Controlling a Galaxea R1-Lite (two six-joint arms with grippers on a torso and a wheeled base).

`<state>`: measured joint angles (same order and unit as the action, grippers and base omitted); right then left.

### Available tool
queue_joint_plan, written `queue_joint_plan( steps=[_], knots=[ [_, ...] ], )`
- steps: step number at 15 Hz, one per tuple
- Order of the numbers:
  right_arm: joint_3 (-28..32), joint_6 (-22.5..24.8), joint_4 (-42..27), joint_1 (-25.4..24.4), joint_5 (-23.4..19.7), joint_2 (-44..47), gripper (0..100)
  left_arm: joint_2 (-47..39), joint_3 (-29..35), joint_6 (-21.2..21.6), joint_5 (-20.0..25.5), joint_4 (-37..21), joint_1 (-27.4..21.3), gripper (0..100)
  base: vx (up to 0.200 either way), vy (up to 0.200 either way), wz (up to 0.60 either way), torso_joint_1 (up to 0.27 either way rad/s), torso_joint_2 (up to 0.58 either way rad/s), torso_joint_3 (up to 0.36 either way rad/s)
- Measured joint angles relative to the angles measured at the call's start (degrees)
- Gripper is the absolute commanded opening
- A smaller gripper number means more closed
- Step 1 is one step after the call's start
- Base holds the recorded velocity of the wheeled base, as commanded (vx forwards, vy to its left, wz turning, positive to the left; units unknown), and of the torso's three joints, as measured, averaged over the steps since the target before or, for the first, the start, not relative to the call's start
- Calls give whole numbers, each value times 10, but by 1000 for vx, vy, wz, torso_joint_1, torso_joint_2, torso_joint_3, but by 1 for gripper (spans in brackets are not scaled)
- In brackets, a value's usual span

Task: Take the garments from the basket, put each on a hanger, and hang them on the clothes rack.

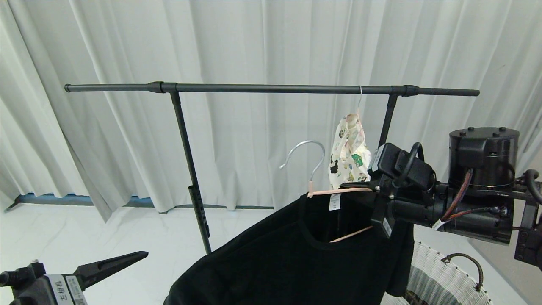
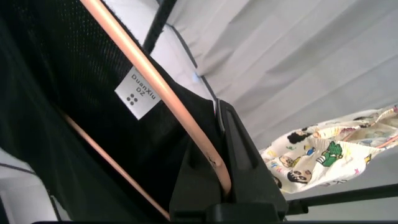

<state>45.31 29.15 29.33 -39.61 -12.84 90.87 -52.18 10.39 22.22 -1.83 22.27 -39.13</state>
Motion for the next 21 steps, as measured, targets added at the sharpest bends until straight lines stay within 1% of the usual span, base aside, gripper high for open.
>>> queue_joint_plan(
  steps=[2, 5, 6, 9, 10, 12, 15, 16, 18, 19, 21],
  knots=[
    [2, -4, 0, 1, -5, -4, 0, -2, -8, -3, 1, 0, 26, 100, 0, 0, 0, 0, 0, 0],
    [2, -5, 0, 1, -7, -13, 0, -48, -11, -5, 6, 0, 68, 100, 0, 0, 0, 0, 0, 0],
    [2, -5, 0, 1, -7, -15, 0, -61, -11, -5, 15, 0, 73, 0, 0, 0, 0, 0, 0, 0],
    [1, -10, -1, 1, -5, -21, 0, -79, -13, -5, 18, 0, 83, 0, 0, 0, 0, 0, 0, 0],
    [0, -11, -1, 1, -4, -22, 0, -82, -13, -4, 17, 0, 98, 0, 0, 0, 0, 0, 0, 0],
    [0, -14, -1, 4, -2, -25, 0, -86, -12, -2, 16, 0, 150, 0, 0, 0, 0, 0, 0, 0],
    [0, -29, -1, 23, 7, -25, 0, -87, -11, 2, 17, 1, 238, 0, 0, 0, 0, 0, 0, 0],
    [1, -37, -1, 25, 14, -25, 0, -87, -11, 3, 17, 1, 249, 0, 0, 0, 0, 0, 0, 0],
    [3, -61, -1, 26, 27, -25, 0, -87, -9, 8, 17, 0, 249, 0, 0, 0, 0, 0, 0, 0],
    [3, -63, -1, 26, 28, -26, 0, -87, -6, 8, 17, 0, 243, 100, 0, 0, 0, 0, 0, 0],
    [3, -64, -7, 26, 37, -27, 0, -87, 7, 6, 18, 1, 236, 100, 0, 0, 0, 0, 0, 0]
  ],
)
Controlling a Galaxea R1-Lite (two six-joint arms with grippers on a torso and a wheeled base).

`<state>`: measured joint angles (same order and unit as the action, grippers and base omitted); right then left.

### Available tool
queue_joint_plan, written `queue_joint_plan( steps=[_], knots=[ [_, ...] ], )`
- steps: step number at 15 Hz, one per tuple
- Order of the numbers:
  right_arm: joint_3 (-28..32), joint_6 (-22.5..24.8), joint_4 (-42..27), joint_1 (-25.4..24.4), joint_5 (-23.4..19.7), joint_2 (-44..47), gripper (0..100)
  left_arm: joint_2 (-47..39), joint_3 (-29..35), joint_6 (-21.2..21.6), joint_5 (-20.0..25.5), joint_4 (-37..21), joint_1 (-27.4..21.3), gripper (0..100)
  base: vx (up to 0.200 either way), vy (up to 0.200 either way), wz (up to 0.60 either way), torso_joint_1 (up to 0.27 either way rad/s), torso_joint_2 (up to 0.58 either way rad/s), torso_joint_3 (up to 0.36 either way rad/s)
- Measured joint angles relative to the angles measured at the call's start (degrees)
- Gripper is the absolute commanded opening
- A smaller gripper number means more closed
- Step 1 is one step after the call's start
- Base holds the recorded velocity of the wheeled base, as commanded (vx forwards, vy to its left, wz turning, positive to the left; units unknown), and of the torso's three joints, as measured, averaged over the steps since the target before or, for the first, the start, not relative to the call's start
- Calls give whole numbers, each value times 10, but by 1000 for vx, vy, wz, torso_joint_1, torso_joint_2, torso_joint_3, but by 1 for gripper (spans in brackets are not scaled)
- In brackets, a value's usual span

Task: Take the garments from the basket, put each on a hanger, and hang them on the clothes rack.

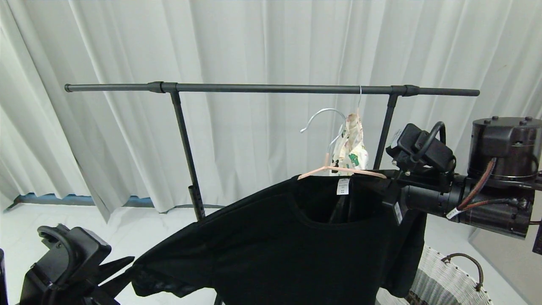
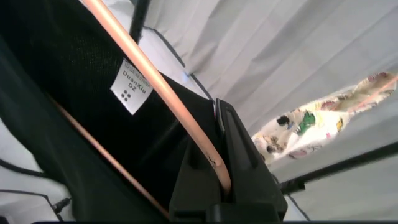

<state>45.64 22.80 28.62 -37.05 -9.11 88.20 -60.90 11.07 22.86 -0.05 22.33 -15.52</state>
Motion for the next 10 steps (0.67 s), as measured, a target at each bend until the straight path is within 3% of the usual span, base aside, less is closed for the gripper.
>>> queue_joint_plan(
  steps=[5, 8, 10],
  knots=[
    [61, -62, -168, 4, 109, 0, 0, -1, 20, -30, -1, 0, 21, 100, 0, 0, 0, 0, 0, 0],
    [134, -168, -225, 6, 129, 19, 0, 0, 22, -32, -1, 0, 35, 100, 0, 0, 0, 0, 0, 0],
    [159, -195, -227, 6, 130, 34, 0, 1, 22, -32, -2, 0, 37, 100, 0, 0, 0, 0, 0, 0]
  ],
)
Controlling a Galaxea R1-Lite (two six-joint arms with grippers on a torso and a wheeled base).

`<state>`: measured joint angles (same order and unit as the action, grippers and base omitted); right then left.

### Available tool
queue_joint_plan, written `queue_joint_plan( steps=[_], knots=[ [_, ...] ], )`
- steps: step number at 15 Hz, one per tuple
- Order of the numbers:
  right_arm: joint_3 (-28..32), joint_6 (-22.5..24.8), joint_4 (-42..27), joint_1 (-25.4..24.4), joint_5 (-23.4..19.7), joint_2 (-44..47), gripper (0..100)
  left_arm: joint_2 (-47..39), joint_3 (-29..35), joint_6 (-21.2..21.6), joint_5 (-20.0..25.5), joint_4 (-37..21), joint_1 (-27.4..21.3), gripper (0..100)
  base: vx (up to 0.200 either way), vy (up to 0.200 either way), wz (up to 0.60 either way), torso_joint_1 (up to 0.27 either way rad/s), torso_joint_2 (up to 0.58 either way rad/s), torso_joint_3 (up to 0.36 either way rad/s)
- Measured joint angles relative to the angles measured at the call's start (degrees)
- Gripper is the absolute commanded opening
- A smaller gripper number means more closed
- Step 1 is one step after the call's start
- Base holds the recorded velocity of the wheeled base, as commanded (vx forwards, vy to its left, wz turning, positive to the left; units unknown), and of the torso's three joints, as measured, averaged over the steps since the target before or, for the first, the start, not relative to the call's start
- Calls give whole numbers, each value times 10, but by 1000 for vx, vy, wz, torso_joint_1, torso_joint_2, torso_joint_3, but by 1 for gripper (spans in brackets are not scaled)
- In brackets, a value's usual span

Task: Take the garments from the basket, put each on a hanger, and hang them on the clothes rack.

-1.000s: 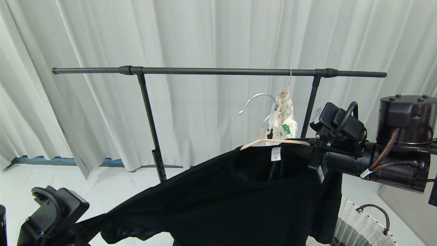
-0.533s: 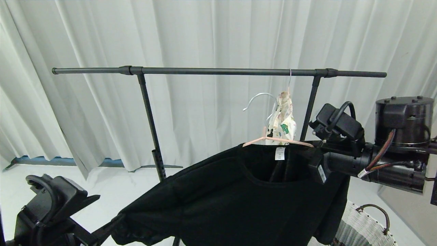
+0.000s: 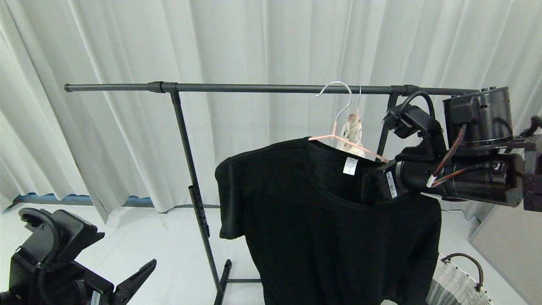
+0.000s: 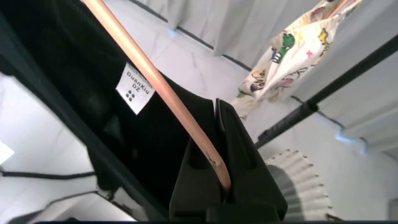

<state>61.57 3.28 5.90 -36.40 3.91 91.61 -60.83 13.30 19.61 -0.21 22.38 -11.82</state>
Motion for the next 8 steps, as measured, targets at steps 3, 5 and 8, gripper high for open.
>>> queue_joint_plan(
  steps=[3, 5, 8],
  knots=[
    [23, -18, -12, 2, 13, 22, 0, 1, 12, 1, 0, 0, -2, 100, 0, 0, 0, 0, 0, 0],
    [54, -19, -55, 4, 46, 40, 0, 1, 23, 4, -12, 0, -2, 100, 0, 0, 0, 0, 0, 0],
    [128, -20, -143, 6, 130, 73, 0, 1, 25, 7, -32, 0, -2, 100, 0, 0, 0, 0, 0, 0]
  ],
)
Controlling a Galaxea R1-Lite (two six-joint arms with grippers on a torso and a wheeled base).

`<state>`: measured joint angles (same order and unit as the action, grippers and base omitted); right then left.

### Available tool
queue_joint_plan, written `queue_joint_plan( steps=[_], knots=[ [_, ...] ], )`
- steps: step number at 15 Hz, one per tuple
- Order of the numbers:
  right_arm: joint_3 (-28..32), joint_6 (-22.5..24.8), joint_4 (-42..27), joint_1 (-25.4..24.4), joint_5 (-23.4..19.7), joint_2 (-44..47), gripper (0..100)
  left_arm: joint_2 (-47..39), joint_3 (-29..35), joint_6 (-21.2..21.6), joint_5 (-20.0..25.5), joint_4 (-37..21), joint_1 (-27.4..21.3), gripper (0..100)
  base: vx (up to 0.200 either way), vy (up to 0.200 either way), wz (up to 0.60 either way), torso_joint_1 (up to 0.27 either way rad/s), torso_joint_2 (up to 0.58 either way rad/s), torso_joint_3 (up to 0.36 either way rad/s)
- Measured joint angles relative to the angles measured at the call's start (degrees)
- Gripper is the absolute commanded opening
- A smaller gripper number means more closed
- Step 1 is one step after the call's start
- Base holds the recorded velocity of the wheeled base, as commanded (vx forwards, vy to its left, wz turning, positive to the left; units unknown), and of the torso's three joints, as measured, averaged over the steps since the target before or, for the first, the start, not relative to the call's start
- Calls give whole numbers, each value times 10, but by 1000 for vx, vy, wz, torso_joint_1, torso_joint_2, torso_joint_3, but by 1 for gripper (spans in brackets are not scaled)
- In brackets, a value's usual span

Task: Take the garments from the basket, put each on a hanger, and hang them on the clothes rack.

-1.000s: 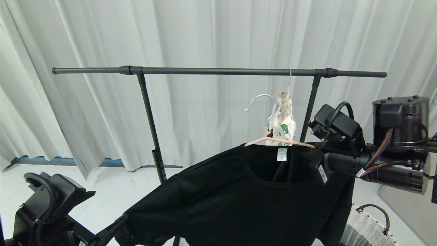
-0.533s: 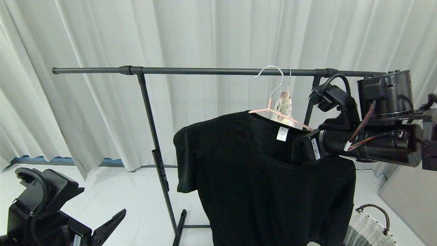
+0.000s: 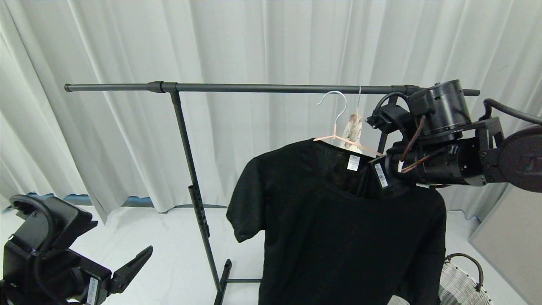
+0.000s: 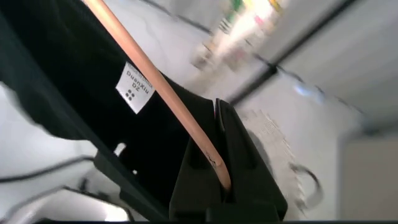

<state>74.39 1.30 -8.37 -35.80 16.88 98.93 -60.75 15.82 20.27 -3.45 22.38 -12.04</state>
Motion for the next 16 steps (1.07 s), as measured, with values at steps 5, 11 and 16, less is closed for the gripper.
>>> queue_joint_plan(
  steps=[5, 11, 16],
  knots=[
    [62, -69, -45, 4, 15, 32, 0, -2, 2, 1, 0, 0, 0, 100, 0, 0, 0, 0, 0, 0],
    [131, -75, -47, 3, 102, 82, 0, -7, 4, 5, 0, 0, -1, 100, 100, 0, 0, -1, 3, 0],
    [178, -70, -48, -4, 135, 116, 0, -8, 5, 5, 2, 0, -3, 100, 200, 0, 0, 3, 2, 1]
  ],
)
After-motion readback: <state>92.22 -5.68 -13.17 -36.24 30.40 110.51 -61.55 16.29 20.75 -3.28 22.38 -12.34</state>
